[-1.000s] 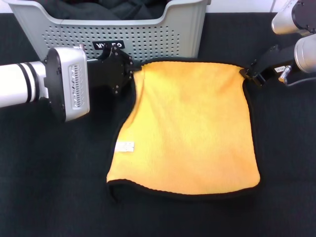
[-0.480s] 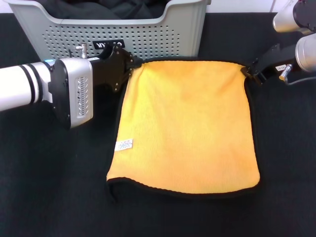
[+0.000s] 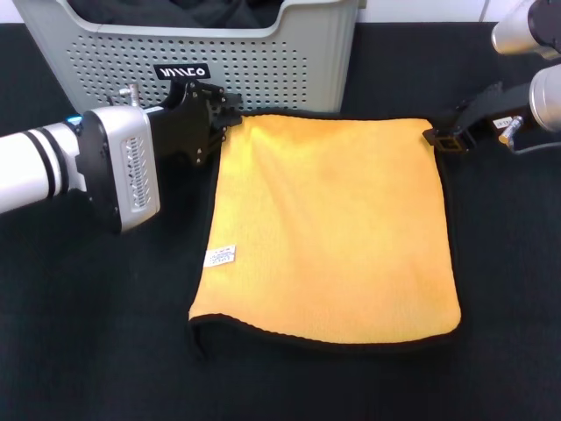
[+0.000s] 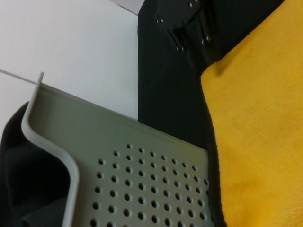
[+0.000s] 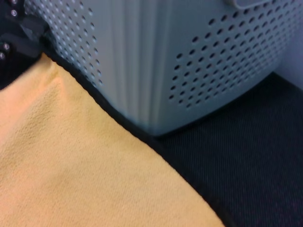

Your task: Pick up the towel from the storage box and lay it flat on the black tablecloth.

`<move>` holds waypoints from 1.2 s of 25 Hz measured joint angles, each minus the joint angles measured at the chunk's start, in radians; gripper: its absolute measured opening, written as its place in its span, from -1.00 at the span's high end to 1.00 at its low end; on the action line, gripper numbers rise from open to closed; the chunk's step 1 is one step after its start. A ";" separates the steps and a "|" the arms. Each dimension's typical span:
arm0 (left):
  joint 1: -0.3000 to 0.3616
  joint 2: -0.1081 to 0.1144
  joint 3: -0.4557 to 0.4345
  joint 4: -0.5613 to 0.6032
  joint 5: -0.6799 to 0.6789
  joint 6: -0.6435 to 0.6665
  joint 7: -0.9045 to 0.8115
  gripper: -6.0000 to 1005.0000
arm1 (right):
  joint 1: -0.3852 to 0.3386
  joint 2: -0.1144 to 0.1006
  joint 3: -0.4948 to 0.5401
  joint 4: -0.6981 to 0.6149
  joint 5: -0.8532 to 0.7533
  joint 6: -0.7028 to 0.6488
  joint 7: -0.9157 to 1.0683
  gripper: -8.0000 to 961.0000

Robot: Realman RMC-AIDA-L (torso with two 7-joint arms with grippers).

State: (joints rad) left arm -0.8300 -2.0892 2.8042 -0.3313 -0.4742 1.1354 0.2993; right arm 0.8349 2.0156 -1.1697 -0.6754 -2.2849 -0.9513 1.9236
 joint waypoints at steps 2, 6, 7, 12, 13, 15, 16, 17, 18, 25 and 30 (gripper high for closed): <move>0.009 -0.001 0.000 0.000 -0.001 0.001 0.000 0.60 | -0.012 0.002 -0.003 -0.019 0.000 -0.006 0.005 0.54; 0.028 -0.002 0.000 0.000 -0.015 0.005 0.000 0.37 | -0.036 0.006 -0.006 -0.059 0.007 -0.029 0.020 0.19; 0.034 -0.002 0.000 0.000 -0.024 0.010 -0.001 0.31 | -0.043 0.006 -0.005 -0.070 0.009 -0.035 0.022 0.11; 0.068 -0.001 -0.001 -0.010 -0.059 0.046 -0.001 0.01 | -0.083 0.009 -0.007 -0.129 0.012 -0.069 0.041 -0.29; 0.075 -0.001 -0.001 -0.010 -0.062 0.053 0.000 -0.05 | -0.091 0.009 -0.008 -0.142 0.014 -0.075 0.046 -0.38; 0.104 0.001 -0.001 -0.011 -0.082 0.116 0.002 -0.17 | -0.117 0.009 -0.009 -0.178 0.031 -0.089 0.051 -0.55; 0.104 0.001 -0.001 -0.011 -0.082 0.116 0.002 -0.26 | -0.130 0.009 -0.009 -0.195 0.042 -0.096 0.052 -0.63; 0.118 0.001 -0.001 -0.011 -0.084 0.148 0.000 -0.34 | -0.142 0.009 -0.009 -0.212 0.053 -0.104 0.052 -0.63; 0.129 0.001 -0.001 -0.011 -0.084 0.172 -0.003 -0.42 | -0.142 0.009 -0.009 -0.212 0.053 -0.104 0.052 -0.63; 0.230 0.001 -0.004 -0.004 -0.122 0.316 -0.053 -0.65 | -0.274 0.009 -0.084 -0.376 0.170 -0.173 0.039 -0.63; 0.324 0.019 -0.004 0.004 -0.220 0.536 -0.292 -0.68 | -0.413 0.008 -0.176 -0.554 0.254 -0.196 -0.016 -0.63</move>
State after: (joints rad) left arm -0.5061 -2.0700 2.8000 -0.3273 -0.6946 1.6719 0.0069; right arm 0.4221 2.0233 -1.3458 -1.2292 -2.0310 -1.1469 1.9078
